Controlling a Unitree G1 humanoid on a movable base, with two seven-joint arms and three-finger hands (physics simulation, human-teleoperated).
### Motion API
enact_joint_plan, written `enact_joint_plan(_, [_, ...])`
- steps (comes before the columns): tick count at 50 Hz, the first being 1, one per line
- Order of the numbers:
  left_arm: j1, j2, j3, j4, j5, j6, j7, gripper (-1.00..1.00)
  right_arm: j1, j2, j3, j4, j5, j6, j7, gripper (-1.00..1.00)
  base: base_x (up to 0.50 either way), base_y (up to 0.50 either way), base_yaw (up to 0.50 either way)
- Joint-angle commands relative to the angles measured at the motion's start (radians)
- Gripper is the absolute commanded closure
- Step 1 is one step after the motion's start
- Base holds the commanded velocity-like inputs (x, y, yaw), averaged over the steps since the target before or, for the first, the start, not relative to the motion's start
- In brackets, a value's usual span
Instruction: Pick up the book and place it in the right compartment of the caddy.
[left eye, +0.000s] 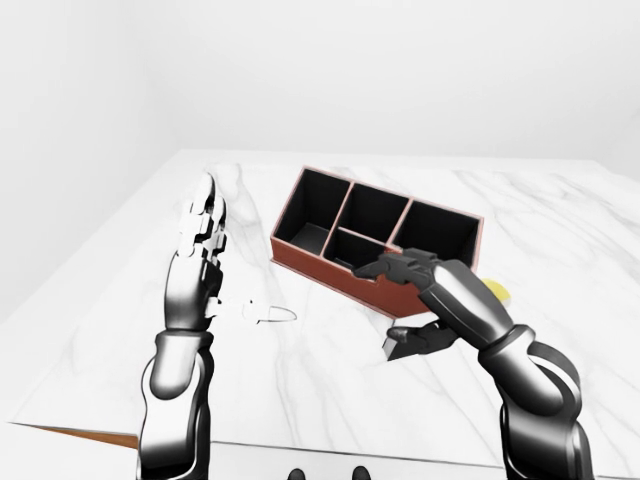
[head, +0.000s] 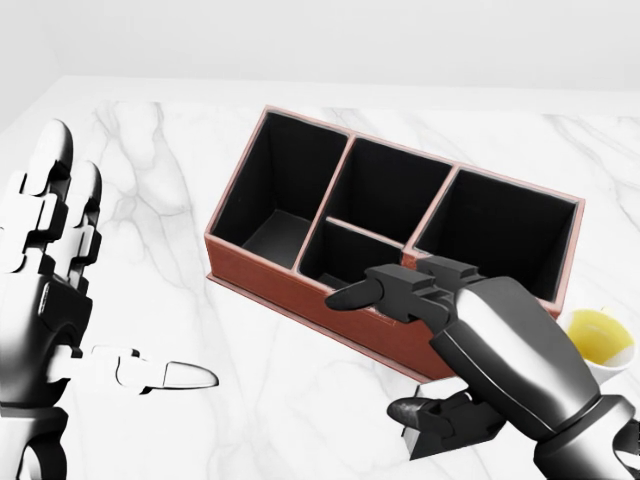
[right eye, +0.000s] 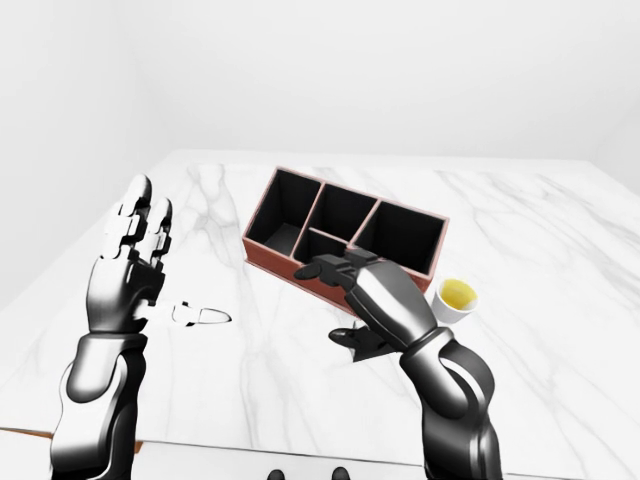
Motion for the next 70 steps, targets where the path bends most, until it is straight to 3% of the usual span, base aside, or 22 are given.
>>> enact_joint_plan(1, [0.004,0.000,-0.002,-0.019,0.000,0.000,-0.004,-1.00,0.038,0.017,0.041,-0.025,-0.082,0.000,0.007,-0.20,0.00,0.00,0.00])
enact_joint_plan(30, [0.011,-0.001,0.003,0.006,-0.005,0.000,-0.006,-1.00,0.081,-0.001,0.047,0.076,-0.229,0.000,0.007,-0.23,0.00,0.00,0.00])
enact_joint_plan(70, [0.000,0.006,0.015,0.049,-0.017,0.000,-0.004,-1.00,0.008,-0.034,0.081,0.351,-0.432,0.000,0.007,-0.11,0.00,0.00,0.00])
